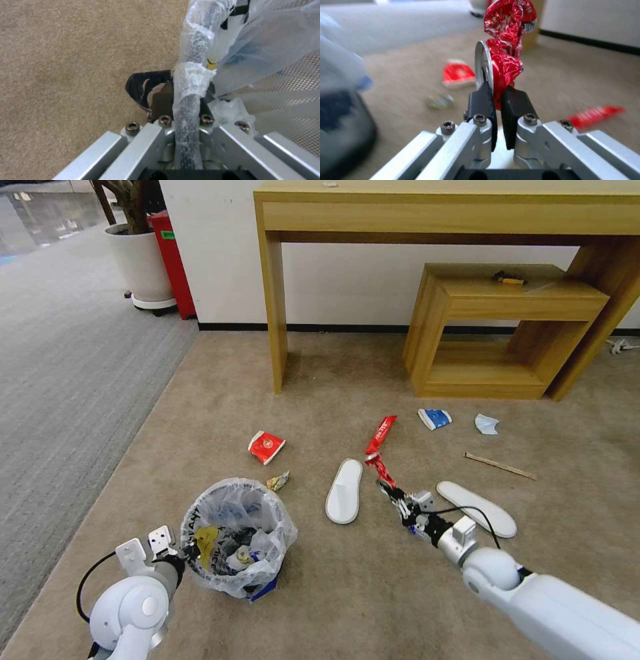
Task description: Pick up the trash bin and place the garbage on the floor into it.
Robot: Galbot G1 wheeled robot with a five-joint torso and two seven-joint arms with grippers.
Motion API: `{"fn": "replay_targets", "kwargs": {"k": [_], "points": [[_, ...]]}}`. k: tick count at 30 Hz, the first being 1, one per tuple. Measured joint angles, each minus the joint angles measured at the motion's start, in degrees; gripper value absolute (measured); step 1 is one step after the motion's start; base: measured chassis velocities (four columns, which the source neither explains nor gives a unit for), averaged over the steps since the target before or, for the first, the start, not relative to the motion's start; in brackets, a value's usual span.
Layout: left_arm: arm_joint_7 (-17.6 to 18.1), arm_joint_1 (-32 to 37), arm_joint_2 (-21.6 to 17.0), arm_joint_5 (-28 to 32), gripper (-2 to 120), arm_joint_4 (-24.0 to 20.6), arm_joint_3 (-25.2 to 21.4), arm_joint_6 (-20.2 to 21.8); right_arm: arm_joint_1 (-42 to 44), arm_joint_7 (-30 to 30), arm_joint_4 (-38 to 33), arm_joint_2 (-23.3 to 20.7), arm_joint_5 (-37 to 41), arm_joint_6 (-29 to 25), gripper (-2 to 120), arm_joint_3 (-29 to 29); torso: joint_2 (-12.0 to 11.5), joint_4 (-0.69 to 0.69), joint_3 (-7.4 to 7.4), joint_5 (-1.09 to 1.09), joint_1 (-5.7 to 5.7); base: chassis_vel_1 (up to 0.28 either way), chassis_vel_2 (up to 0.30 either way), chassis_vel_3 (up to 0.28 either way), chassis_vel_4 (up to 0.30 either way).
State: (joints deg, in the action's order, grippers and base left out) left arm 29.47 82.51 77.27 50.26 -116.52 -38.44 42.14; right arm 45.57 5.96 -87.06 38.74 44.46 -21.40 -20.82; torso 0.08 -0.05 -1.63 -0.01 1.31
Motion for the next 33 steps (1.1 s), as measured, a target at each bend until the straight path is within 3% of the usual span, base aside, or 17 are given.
{"fn": "replay_targets", "kwargs": {"k": [4, 15, 18, 33], "points": [[0.0, 0.2, 0.1, -0.2, 0, -0.3, 0.0, 0.0, -1.1, 1.6, -1.9, -0.8, 1.3, 0.0, 3, -0.6, 0.0, 0.0, 0.0, 0.02, 0.0, 0.0, 0.0, 0.0, 0.0], [0.0, 1.8, 0.9, -1.2, 0, -2.1, -0.4, 0.0, -12.6, 5.3, -8.0, -0.5, 5.8, -0.8, 3, -11.6, 0.0, 0.01, 0.0, 0.01, 0.0, 0.0, 0.0, 0.0, 0.0], [0.0, 2.1, 1.2, -1.5, 0, -2.4, -0.6, 0.0, -17.2, 6.1, -9.6, 0.6, 7.0, -1.4, 3, -17.7, 0.0, 0.01, 0.0, 0.0, 0.0, 0.0, 0.0, 0.0, 0.0], [0.0, 2.4, 3.2, -2.7, 0, -3.6, -0.2, 0.0, -32.1, 7.8, -10.6, 7.4, 9.2, -3.6, 3, -36.1, 0.0, -0.01, 0.0, 0.0, 0.0, 0.0, 0.0, 0.0, 0.0]]}}
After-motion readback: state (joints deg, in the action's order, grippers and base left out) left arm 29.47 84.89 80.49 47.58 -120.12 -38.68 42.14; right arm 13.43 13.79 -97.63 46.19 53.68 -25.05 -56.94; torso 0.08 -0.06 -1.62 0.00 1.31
